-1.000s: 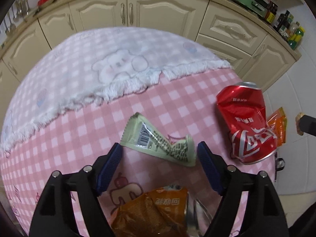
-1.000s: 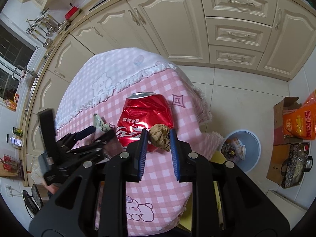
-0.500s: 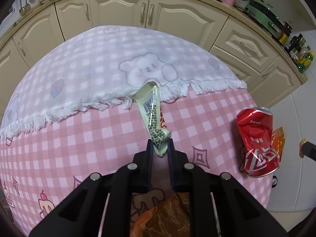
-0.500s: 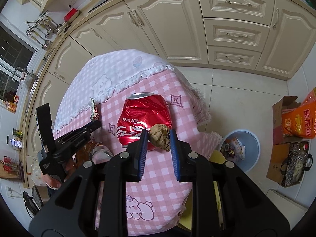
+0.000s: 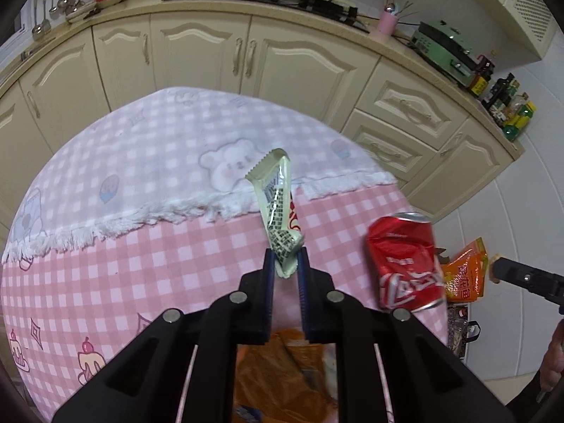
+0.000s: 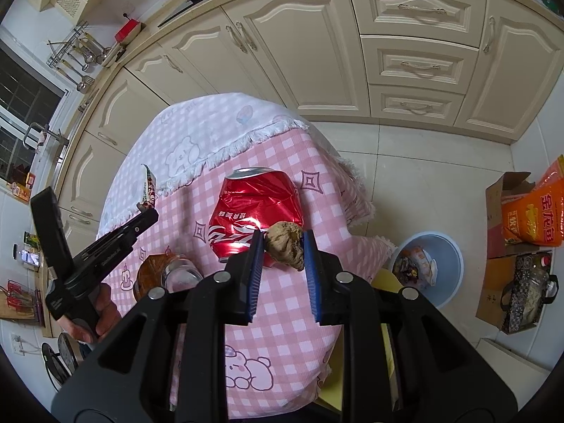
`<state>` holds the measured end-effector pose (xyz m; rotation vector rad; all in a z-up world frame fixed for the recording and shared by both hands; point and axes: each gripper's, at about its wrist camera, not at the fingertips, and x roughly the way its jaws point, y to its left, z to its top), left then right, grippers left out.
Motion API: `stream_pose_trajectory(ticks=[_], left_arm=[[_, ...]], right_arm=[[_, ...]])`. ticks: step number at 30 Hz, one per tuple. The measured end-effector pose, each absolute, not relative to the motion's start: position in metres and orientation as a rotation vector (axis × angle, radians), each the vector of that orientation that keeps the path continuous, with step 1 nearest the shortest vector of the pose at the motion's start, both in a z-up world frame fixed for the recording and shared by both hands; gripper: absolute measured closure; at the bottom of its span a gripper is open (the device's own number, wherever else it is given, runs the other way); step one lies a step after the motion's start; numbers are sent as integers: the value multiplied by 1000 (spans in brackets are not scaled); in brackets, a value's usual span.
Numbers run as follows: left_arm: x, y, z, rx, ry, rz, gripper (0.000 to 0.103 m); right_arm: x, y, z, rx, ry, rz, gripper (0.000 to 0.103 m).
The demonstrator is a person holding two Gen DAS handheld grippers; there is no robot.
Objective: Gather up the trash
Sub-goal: 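Carry the wrapper and nut shell in both tools over the blue bin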
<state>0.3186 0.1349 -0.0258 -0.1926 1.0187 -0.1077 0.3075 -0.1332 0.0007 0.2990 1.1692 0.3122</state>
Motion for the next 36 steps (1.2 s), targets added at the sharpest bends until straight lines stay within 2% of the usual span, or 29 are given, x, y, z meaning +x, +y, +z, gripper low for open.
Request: stream_pose_trajectory(ticks=[15,28,36], left_arm=[[303,-10,0,-45,989,-351,91],[289,-167,-45,83,1113,-558,91],[291,-223,-78,134,1196,-617,91]], right_arm=[[282,-235,-11,409,1137,191,80],[242,-360,-59,545,1179,-1,80],[228,-407,-89,597,1224,-75,80]])
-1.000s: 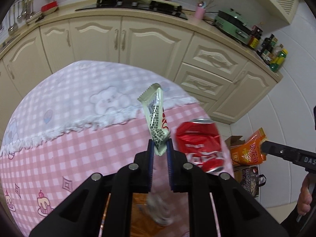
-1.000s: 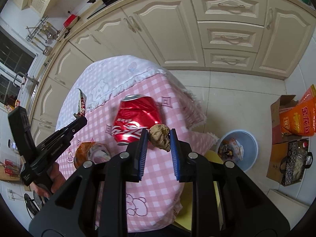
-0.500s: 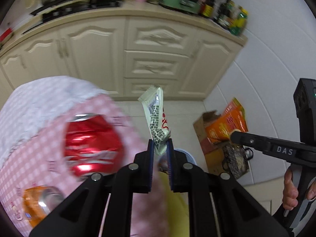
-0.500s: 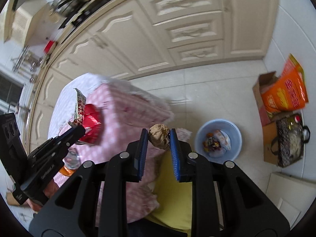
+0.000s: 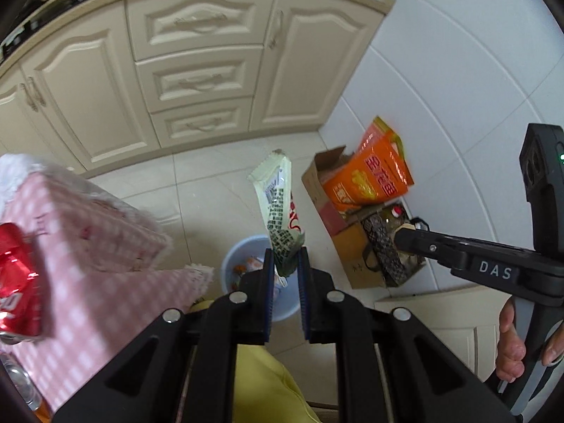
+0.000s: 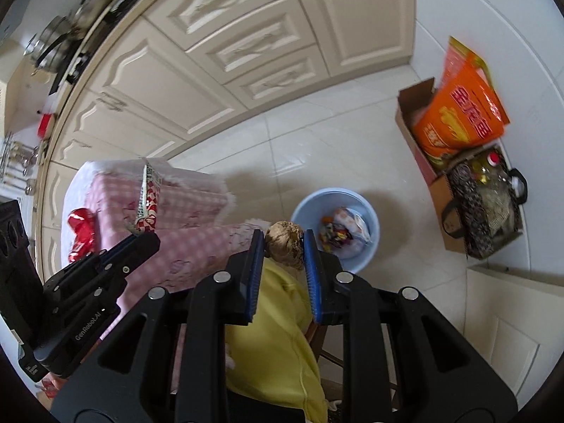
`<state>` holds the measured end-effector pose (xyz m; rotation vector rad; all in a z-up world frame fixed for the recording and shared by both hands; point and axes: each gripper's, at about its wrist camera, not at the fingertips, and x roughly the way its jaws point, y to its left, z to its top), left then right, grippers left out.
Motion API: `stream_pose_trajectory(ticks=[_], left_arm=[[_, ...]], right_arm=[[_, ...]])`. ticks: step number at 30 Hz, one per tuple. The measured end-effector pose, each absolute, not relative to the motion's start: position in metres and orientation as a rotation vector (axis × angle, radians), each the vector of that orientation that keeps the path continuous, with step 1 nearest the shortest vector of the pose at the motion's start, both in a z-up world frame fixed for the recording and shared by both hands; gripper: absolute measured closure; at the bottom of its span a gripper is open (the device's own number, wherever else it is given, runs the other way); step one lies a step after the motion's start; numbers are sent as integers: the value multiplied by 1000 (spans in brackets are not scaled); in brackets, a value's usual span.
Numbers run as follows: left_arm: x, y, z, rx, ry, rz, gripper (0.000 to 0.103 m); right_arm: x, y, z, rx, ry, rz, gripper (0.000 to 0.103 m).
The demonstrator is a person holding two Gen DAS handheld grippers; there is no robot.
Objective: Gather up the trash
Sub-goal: 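Open both tools over the blue bin to drop the wrapper and nut shell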
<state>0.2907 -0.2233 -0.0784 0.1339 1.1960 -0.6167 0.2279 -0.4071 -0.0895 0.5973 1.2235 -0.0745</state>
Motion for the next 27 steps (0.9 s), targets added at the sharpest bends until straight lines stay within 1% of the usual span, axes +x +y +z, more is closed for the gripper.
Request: stream_pose_trajectory(ticks=[4,6,7,9,15,21,22,23,24,25,27], left_arm=[[297,-242,-98,159,1231,-626,90],[297,-250,-103,187,1218,-638,87],[298,-253,-105,199,1217,-647,78],[301,-256,-111,208,1226,-635,62],[307,-247,-118,198,1257,-602,62],[309,-226,-116,180,1267,-572,62],[309,-221,-115,174,1266,-565,61],[309,-219,-115,172,1266,-561,61],[308,-216,-115,169,1267,-556,61],[308,-214,-115,168,1268,-553,60],[308,-209,-115,161,1273,-548,60]], right_arm=[[228,-419,-102,611,1243,-89,80],[230,-422,-108,619,1252,-90,80],[231,-423,-111,623,1255,-90,80],[233,-424,-115,626,1263,-92,80],[241,-417,-124,625,1287,-77,80],[253,-396,-122,589,1299,-34,79],[254,-393,-122,587,1302,-30,74],[256,-389,-120,583,1303,-25,58],[256,-386,-118,575,1292,-21,50],[257,-383,-115,561,1284,-24,48],[257,-380,-112,546,1282,-28,48]])
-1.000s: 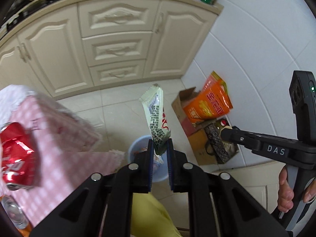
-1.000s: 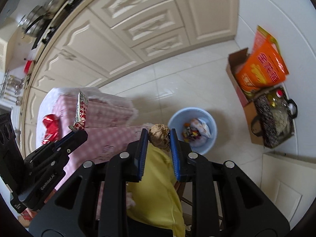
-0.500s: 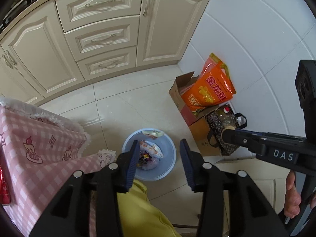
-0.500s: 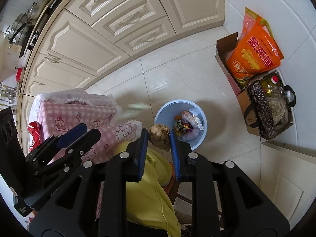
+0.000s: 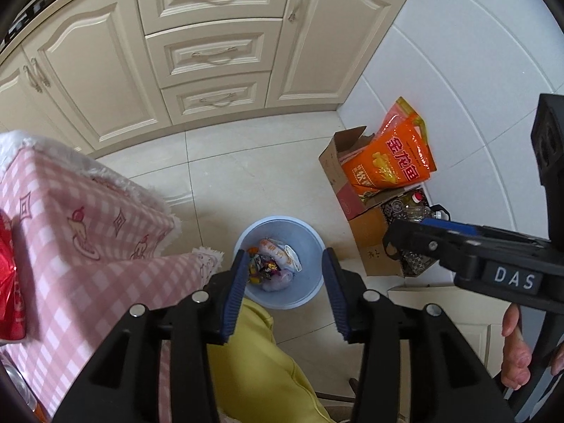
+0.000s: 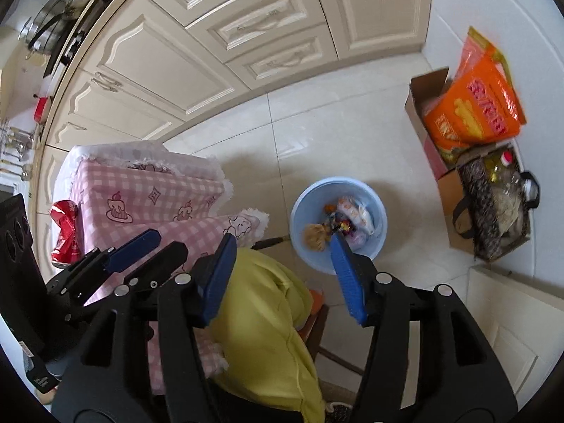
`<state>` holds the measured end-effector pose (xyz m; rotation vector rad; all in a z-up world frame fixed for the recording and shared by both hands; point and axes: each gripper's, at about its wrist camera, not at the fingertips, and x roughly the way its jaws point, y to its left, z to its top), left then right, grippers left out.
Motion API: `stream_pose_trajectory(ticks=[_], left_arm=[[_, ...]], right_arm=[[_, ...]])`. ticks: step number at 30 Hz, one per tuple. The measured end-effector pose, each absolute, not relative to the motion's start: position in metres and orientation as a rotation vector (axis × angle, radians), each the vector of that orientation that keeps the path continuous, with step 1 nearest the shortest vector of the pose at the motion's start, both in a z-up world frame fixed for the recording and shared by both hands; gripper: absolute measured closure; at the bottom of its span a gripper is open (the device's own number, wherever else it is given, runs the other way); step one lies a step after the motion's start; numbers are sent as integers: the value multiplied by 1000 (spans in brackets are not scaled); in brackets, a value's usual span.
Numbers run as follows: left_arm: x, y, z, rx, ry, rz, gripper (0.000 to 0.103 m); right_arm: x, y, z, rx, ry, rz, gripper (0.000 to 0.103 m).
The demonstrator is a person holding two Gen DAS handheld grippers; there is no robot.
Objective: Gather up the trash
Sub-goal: 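Open both tools over the blue bin to drop the wrapper and nut shell, then move both open tools back over the table toward the cans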
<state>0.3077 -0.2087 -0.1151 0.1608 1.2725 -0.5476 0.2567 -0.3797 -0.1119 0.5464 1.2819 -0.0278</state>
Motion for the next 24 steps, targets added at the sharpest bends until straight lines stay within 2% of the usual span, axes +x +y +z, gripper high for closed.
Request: stream_pose_trajectory(ticks=[21,24], left_arm=[[284,-182,-81,137,1198,-583,56],[281,-172,-72,126,1178,-587,55]], right_arm=[[233,-347,-78,480,1249,-40,48],[231,-335,-69,459,1237,-32,45]])
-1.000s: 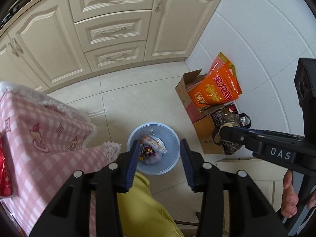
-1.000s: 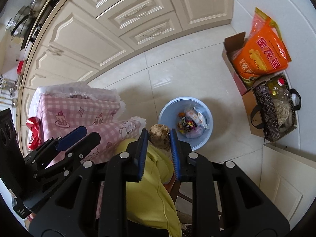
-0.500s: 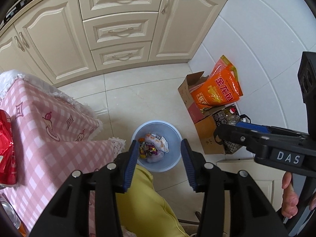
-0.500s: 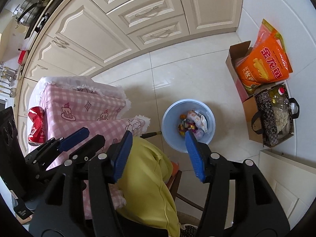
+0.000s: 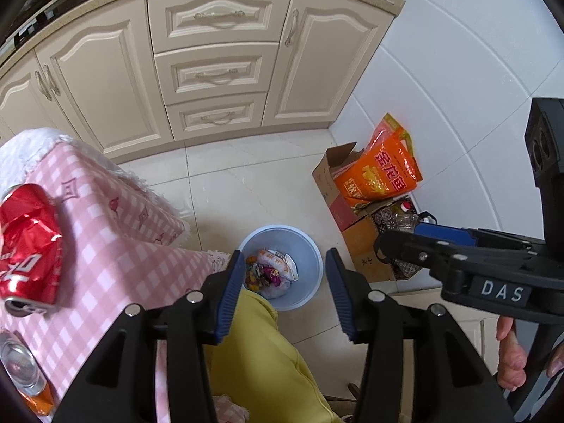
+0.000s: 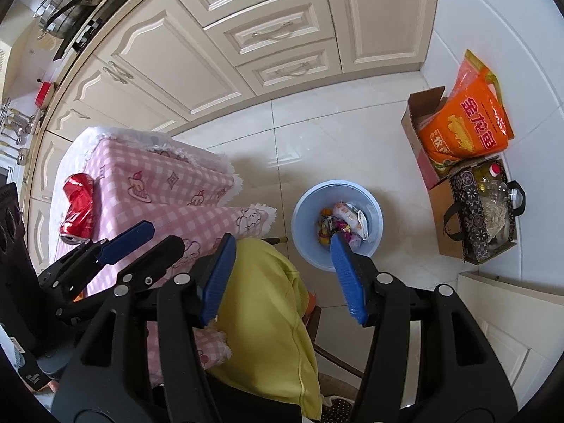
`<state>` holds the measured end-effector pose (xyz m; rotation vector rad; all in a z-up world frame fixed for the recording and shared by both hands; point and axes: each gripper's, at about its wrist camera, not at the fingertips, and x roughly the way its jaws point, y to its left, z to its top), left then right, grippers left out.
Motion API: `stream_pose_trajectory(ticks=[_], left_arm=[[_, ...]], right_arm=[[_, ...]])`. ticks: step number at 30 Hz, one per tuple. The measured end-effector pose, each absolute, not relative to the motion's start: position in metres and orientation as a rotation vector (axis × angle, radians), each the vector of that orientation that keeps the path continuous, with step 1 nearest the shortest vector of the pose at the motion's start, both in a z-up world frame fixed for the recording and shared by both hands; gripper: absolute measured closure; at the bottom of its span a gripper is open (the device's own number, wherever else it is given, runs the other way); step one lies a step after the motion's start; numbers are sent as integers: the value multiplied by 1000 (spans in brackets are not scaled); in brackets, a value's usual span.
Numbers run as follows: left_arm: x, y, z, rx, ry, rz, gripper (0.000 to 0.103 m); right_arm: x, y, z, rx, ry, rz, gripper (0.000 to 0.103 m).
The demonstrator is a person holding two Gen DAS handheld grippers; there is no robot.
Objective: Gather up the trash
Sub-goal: 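Move both open tools back over the table toward the cans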
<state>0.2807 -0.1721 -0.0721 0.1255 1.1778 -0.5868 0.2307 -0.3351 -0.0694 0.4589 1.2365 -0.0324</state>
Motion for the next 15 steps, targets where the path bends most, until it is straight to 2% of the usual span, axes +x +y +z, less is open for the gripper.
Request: stream_pose_trajectory(ticks=[10,15], left_arm=[[269,-124,-41,70,1100,-576,51],[265,-90,-30,28,1063,-549,42]], right_arm=[[231,-290,-40,397,1193,-8,34],[235,-262,-27,360,1185,21,31]])
